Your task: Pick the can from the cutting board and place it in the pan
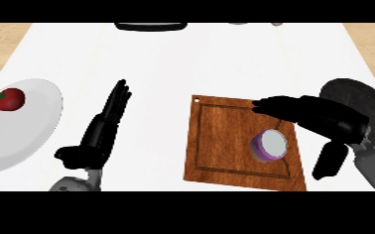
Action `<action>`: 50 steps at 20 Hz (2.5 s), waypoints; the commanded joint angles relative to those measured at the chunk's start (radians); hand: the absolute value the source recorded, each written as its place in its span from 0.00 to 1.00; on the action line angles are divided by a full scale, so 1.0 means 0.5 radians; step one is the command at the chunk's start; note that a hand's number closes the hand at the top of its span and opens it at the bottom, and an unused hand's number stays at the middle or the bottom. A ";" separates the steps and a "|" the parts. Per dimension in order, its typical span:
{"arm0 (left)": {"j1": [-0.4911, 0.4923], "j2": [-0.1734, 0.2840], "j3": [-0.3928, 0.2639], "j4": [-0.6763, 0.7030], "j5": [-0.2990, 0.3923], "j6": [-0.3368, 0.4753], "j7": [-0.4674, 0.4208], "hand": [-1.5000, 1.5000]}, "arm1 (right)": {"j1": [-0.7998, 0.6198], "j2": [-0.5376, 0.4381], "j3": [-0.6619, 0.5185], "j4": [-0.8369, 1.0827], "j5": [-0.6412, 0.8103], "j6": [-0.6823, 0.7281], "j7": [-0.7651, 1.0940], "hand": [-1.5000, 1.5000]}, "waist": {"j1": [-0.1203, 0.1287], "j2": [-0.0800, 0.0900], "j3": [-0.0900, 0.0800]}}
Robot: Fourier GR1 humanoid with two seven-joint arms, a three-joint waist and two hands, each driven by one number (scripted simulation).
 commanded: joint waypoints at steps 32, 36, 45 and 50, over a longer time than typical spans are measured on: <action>0.087 -0.207 0.204 -0.017 -0.251 -0.229 0.017 0.50 | 0.077 0.763 0.040 0.561 1.163 -0.073 -0.273 1.00 | 0.000 0.002 0.001; 0.158 -0.205 0.201 -0.162 -0.257 -0.237 0.099 0.50 | -0.037 0.763 -0.038 0.856 1.293 -0.263 -0.464 1.00 | 0.006 0.002 0.001; 0.105 -0.265 0.241 -0.055 -0.304 -0.246 0.037 0.50 | 0.103 0.821 -0.245 0.630 1.301 -0.447 -0.520 1.00 | -0.009 0.000 0.001; 0.098 -0.276 0.293 -0.049 -0.276 -0.195 0.054 0.50 | 0.352 1.035 -0.553 0.464 1.285 -0.605 0.245 1.00 | -0.119 -0.016 -0.002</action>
